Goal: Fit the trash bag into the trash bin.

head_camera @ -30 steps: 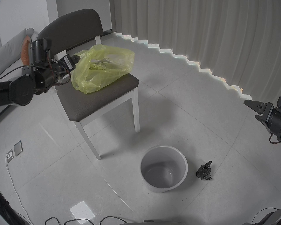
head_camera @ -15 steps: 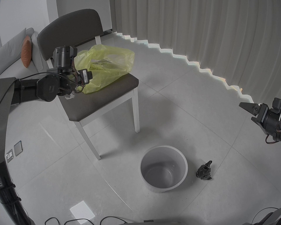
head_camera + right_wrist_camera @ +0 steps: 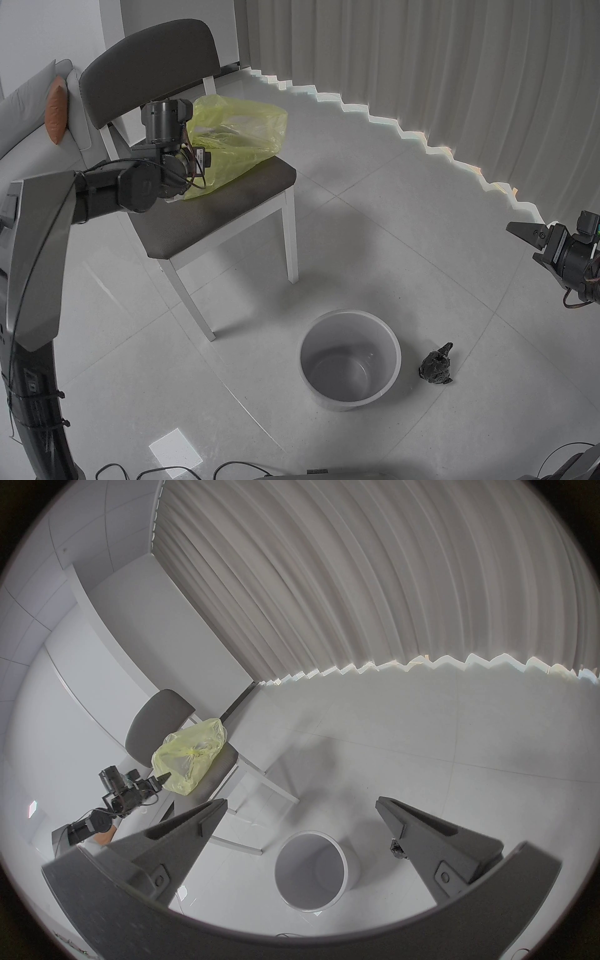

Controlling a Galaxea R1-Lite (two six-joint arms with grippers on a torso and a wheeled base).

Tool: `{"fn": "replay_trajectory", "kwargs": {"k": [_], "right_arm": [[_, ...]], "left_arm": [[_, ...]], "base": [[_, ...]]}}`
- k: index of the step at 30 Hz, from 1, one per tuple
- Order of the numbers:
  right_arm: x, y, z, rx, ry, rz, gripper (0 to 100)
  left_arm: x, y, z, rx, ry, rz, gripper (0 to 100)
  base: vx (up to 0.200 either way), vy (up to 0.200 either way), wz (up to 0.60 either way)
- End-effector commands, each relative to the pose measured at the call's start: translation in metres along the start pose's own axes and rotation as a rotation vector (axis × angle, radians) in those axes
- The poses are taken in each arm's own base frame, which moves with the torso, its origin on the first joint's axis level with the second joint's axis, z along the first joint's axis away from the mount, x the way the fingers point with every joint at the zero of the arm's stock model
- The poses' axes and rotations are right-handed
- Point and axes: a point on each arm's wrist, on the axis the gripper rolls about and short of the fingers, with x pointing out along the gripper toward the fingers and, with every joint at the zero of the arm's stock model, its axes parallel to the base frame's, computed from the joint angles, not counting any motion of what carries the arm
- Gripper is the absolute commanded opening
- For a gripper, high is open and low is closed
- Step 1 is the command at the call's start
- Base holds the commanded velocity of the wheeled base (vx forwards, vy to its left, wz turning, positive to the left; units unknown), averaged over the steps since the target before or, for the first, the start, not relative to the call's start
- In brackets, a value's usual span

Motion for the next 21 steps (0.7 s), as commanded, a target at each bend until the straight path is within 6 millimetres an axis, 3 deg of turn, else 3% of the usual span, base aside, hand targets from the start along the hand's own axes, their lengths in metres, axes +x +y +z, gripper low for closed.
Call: {"fn": "replay_trajectory", "kwargs": {"k": [1, 7, 21], "right_arm": [[0.002, -0.001, -0.001, 0.001, 0.006, -0.003, 100], [0.006, -0.002, -0.003, 0.002, 0.019, -0.013, 100], [0.006, -0.003, -0.004, 0.003, 0.025, -0.013, 100]], "left_arm": [[0.029, -0.013, -0.037, 0.076, 0.072, 0.038, 100], [0.040, -0.007, -0.048, 0.106, 0.096, 0.067, 100], [0.042, 0.017, -0.035, 0.083, 0.077, 0.106, 100]], "base": [[0.000, 0.000, 0.00], [0.000, 0.000, 0.00], [0.000, 0.000, 0.00]]}}
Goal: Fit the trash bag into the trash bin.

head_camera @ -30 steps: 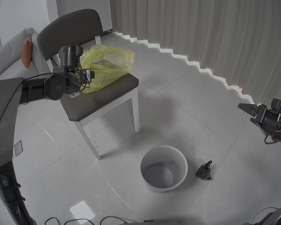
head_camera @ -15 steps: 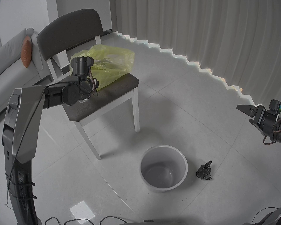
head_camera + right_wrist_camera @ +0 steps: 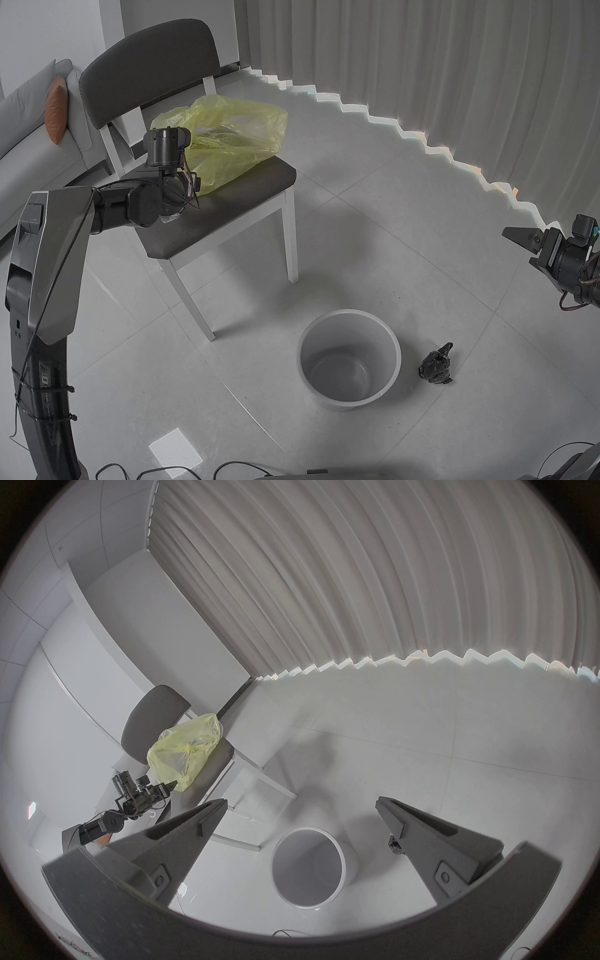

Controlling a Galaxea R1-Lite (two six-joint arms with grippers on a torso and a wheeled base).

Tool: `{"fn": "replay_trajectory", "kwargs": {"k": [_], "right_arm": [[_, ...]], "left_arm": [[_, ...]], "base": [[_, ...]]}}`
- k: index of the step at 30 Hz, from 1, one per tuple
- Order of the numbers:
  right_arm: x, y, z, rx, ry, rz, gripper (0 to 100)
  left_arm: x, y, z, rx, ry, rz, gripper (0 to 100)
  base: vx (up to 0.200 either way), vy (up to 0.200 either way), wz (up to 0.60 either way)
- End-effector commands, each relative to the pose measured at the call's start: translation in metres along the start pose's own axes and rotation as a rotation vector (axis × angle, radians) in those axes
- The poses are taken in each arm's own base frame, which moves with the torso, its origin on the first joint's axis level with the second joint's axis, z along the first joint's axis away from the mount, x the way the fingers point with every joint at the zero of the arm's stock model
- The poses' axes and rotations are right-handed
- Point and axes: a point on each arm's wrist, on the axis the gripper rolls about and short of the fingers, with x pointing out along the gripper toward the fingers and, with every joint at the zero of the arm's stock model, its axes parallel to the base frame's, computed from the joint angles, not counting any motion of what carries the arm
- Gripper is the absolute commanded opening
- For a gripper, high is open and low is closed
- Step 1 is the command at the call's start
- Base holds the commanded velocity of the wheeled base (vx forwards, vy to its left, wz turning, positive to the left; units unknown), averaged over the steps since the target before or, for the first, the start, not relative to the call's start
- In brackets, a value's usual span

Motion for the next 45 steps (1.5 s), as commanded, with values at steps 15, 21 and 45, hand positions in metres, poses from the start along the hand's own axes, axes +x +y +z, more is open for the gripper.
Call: {"fn": "replay_trajectory", "kwargs": {"k": [15, 21, 45], "right_arm": [[0.003, -0.001, -0.001, -0.001, 0.010, -0.005, 100], [0.000, 0.000, -0.001, -0.002, 0.002, 0.000, 100], [-0.063, 0.042, -0.006, -0.246, -0.056, 0.311, 100]], "left_arm": [[0.013, 0.015, -0.005, -0.003, 0.015, 0.015, 0], [0.006, 0.017, 0.002, -0.029, -0.003, 0.012, 0], [-0.271, 0.084, 0.131, 0.110, -0.271, -0.668, 0]], "base": [[0.000, 0.000, 0.00], [0.000, 0.000, 0.00], [0.000, 0.000, 0.00]]}}
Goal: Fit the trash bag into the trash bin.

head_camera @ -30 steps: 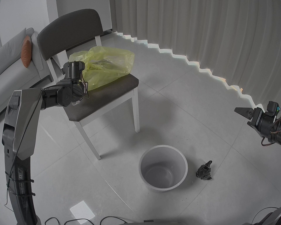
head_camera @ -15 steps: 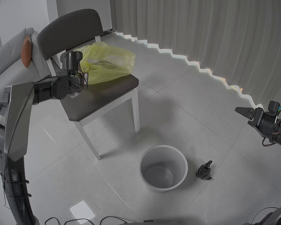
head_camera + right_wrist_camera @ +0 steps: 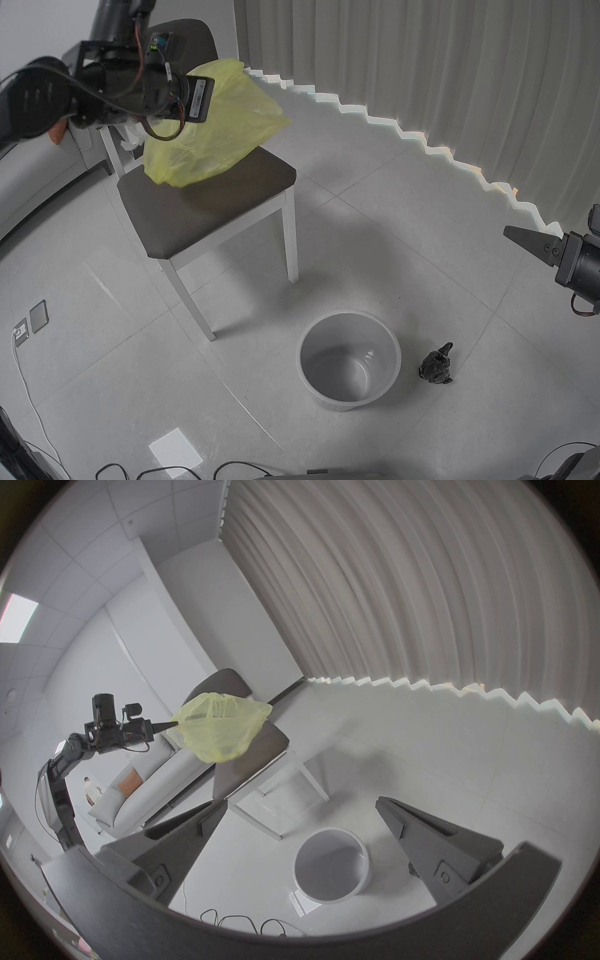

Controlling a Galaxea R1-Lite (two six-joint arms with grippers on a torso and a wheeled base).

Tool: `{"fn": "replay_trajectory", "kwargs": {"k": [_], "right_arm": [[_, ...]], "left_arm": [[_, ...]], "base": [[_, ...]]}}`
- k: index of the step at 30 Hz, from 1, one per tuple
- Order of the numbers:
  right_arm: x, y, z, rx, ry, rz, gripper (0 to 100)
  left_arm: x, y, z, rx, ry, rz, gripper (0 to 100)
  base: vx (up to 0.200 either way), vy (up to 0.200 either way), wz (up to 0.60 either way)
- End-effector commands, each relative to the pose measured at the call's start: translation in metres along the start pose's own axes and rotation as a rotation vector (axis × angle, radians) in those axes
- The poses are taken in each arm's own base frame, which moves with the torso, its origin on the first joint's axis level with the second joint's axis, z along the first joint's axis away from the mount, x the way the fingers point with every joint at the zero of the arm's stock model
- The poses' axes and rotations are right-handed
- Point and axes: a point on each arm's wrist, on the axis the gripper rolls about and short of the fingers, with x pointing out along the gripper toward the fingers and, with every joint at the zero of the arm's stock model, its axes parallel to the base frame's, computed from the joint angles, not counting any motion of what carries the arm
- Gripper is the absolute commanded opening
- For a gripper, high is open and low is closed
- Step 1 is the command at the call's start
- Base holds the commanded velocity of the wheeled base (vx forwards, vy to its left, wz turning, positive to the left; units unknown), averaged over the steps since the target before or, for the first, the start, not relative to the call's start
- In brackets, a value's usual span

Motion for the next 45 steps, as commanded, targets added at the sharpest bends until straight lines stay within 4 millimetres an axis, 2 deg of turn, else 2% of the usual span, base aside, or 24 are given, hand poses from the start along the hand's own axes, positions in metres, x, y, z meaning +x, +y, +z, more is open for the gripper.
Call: {"fn": "replay_trajectory", "kwargs": {"k": [1, 3, 7, 14, 22, 29, 33, 38, 45], "right_arm": [[-0.016, 0.010, 0.004, -0.029, -0.039, 0.059, 100], [-0.016, 0.010, 0.004, -0.029, -0.042, 0.060, 100], [-0.014, 0.011, 0.006, -0.030, -0.035, 0.066, 100], [-0.006, 0.014, 0.015, -0.028, -0.018, 0.077, 100], [0.033, 0.011, 0.017, -0.020, 0.054, 0.056, 100], [0.071, 0.010, 0.024, -0.015, 0.080, 0.045, 100], [0.087, 0.008, 0.021, -0.014, 0.105, 0.037, 100], [0.110, 0.002, 0.013, -0.009, 0.146, 0.020, 100], [0.148, -0.007, 0.020, -0.004, 0.146, -0.006, 100]], "left_arm": [[-0.062, -0.002, 0.025, 0.030, -0.109, -0.100, 0], [-0.072, -0.008, 0.023, 0.034, -0.113, -0.162, 0], [-0.091, -0.016, -0.001, 0.061, -0.069, -0.290, 0], [-0.097, -0.027, -0.026, 0.080, -0.065, -0.438, 0], [-0.117, -0.038, -0.038, 0.099, -0.081, -0.618, 0], [-0.132, -0.042, -0.044, 0.135, -0.101, -0.697, 0], [-0.134, -0.043, -0.050, 0.197, -0.118, -0.700, 0], [-0.134, -0.045, -0.052, 0.194, -0.185, -0.747, 0], [-0.134, -0.051, -0.052, 0.193, -0.240, -0.772, 0]], "base": [[0.000, 0.000, 0.00], [0.000, 0.000, 0.00], [0.000, 0.000, 0.00], [0.000, 0.000, 0.00], [0.000, 0.000, 0.00], [0.000, 0.000, 0.00], [0.000, 0.000, 0.00], [0.000, 0.000, 0.00], [0.000, 0.000, 0.00]]}}
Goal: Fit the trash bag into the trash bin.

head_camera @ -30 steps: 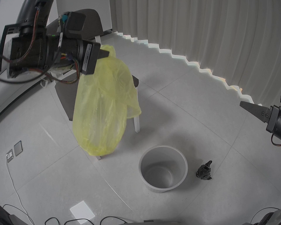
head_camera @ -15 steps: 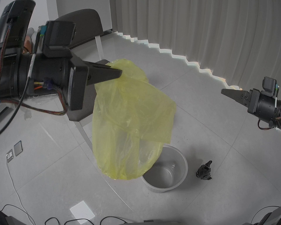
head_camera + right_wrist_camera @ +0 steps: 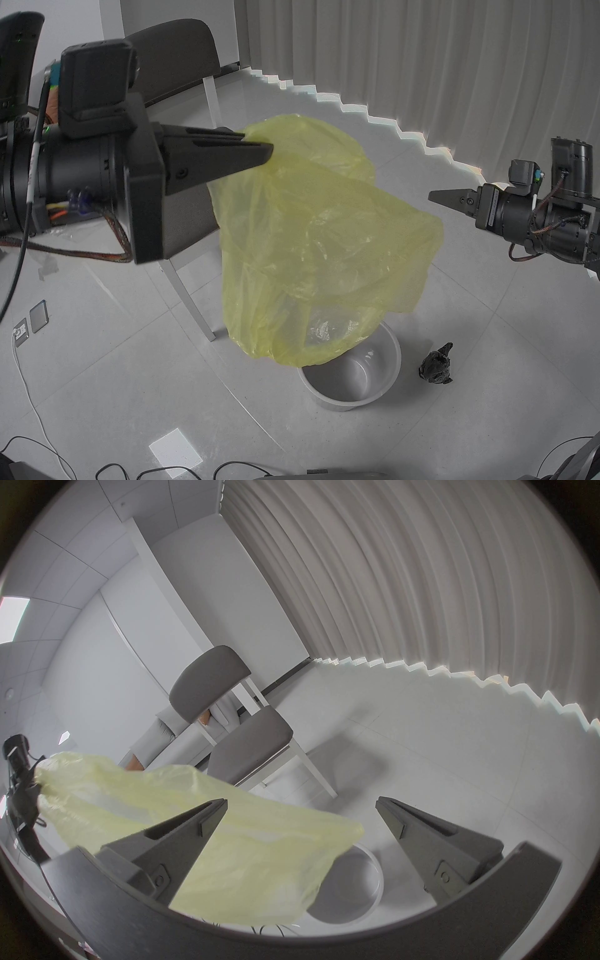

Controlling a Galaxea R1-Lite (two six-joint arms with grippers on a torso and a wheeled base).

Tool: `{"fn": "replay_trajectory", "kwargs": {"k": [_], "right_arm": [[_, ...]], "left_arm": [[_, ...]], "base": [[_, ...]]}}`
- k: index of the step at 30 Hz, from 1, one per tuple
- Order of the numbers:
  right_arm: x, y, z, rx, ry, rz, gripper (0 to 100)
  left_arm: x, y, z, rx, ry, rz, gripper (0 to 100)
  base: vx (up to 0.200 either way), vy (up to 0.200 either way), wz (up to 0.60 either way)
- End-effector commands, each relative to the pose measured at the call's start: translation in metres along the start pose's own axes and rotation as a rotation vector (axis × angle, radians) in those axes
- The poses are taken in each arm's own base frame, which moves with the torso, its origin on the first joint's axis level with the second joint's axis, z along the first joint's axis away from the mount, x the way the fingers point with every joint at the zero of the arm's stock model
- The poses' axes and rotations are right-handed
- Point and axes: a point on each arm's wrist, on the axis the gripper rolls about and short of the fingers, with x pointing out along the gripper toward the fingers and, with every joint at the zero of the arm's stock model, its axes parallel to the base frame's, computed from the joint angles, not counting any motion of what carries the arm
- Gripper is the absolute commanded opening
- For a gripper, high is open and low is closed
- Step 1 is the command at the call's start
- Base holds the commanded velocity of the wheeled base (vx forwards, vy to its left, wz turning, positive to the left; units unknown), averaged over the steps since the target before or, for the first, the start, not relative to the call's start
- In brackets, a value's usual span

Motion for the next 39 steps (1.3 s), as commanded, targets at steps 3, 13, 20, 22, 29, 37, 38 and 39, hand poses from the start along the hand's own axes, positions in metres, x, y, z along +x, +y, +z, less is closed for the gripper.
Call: {"fn": "replay_trajectory", "kwargs": {"k": [3, 13, 20, 22, 29, 37, 38, 39], "right_arm": [[0.045, -0.016, 0.001, 0.014, 0.042, -0.038, 100], [0.023, -0.017, -0.021, 0.025, 0.143, -0.058, 100], [0.004, -0.002, -0.057, 0.054, 0.280, 0.060, 100], [0.007, 0.002, -0.064, 0.067, 0.311, 0.083, 100], [0.023, 0.003, -0.082, 0.073, 0.388, 0.079, 100], [0.013, 0.008, -0.113, 0.054, 0.487, 0.094, 100], [0.014, 0.008, -0.115, 0.055, 0.485, 0.097, 100], [0.015, 0.008, -0.116, 0.056, 0.481, 0.098, 100]], "left_arm": [[0.003, -0.004, -0.002, 0.002, -0.005, -0.022, 0], [0.008, 0.000, -0.002, -0.003, -0.018, 0.005, 0], [0.007, 0.013, -0.001, 0.002, -0.042, 0.069, 0], [0.007, 0.013, 0.000, 0.003, -0.049, 0.071, 0], [0.005, 0.016, 0.007, 0.012, -0.087, 0.087, 0], [0.006, 0.019, 0.014, -0.001, -0.111, 0.097, 0], [0.005, 0.019, 0.015, 0.000, -0.115, 0.099, 0], [0.004, 0.019, 0.016, 0.001, -0.118, 0.098, 0]], "base": [[0.000, 0.000, 0.00], [0.000, 0.000, 0.00], [0.000, 0.000, 0.00], [0.000, 0.000, 0.00], [0.000, 0.000, 0.00], [0.000, 0.000, 0.00], [0.000, 0.000, 0.00], [0.000, 0.000, 0.00]]}}
